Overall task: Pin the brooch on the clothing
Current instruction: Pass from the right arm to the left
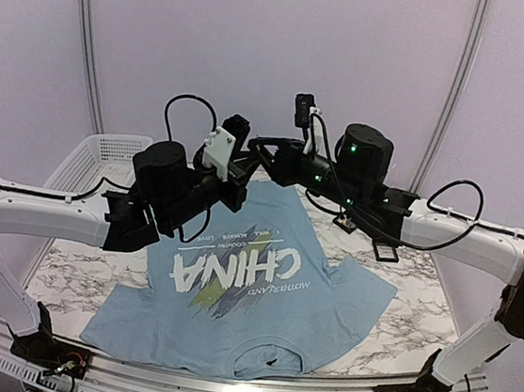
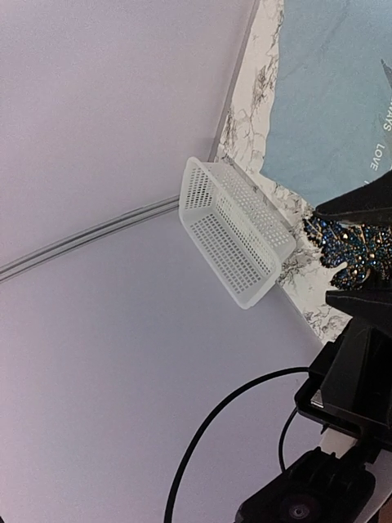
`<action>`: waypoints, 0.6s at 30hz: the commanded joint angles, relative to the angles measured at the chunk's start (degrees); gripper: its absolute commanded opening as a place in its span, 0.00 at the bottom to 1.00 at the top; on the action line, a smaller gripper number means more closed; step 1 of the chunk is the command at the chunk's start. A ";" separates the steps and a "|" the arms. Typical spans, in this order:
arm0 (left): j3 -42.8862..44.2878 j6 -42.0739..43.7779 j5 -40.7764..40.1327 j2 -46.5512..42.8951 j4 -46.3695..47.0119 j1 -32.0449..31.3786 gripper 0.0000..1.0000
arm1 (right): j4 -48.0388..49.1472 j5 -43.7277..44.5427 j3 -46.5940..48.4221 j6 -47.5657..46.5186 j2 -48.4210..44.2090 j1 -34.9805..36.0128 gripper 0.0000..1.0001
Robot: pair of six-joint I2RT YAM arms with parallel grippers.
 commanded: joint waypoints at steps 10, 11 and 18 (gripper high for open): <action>-0.75 2.22 -0.90 -1.18 6.21 -0.08 0.00 | 0.03 -1.12 2.94 0.58 1.78 0.69 0.02; -0.90 2.33 -0.97 -1.18 6.36 -0.08 0.00 | 0.01 -1.12 2.95 0.59 1.70 0.73 0.02; -3.42 5.31 -3.72 -2.07 7.50 -0.08 0.00 | -0.38 -0.98 2.32 -1.33 0.15 0.74 0.28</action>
